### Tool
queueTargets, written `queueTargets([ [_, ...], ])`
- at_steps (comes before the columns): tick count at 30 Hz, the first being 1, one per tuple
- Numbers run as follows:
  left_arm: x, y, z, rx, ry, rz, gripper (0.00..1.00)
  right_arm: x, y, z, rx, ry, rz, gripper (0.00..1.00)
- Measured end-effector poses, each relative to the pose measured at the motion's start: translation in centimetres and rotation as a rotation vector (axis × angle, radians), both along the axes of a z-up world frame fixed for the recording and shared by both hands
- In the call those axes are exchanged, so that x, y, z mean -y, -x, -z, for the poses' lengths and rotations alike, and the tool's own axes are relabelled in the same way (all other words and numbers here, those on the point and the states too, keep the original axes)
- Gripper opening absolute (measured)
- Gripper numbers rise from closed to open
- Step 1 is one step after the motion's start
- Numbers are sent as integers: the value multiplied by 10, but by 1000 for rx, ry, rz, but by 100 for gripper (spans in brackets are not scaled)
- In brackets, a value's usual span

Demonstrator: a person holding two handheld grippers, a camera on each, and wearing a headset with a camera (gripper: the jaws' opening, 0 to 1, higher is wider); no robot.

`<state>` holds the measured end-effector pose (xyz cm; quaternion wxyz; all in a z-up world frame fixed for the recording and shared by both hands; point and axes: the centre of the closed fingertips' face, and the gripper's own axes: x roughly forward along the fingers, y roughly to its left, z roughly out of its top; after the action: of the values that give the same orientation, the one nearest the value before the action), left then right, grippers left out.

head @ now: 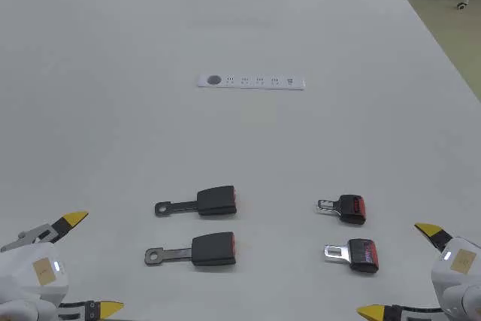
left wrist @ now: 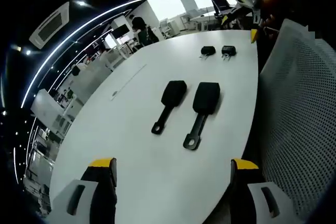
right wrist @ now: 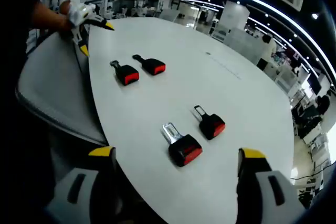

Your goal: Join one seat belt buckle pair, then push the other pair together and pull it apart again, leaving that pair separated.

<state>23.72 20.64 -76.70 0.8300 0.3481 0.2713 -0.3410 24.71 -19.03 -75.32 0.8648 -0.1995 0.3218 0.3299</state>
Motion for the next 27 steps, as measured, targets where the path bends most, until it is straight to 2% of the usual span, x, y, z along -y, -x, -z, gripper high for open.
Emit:
queueTargets([
  [2, 0, 0, 0, 2, -1, -1, 90, 1, -2, -2, -2, -17, 16, 95],
  [10, 1, -1, -2, 15, -4, 3, 90, 5, -4, -6, 29, -2, 9, 94],
  [17, 0, -2, -3, 21, -6, 2, 90, 1, -1, -3, 28, -25, 27, 94],
  [22, 0, -2, -1, 16, -14, 4, 90, -6, 3, -1, 34, -31, 7, 96],
  [27, -2, -2, -1, 18, -18, 0, 90, -4, 2, 1, 37, -12, 10, 97],
])
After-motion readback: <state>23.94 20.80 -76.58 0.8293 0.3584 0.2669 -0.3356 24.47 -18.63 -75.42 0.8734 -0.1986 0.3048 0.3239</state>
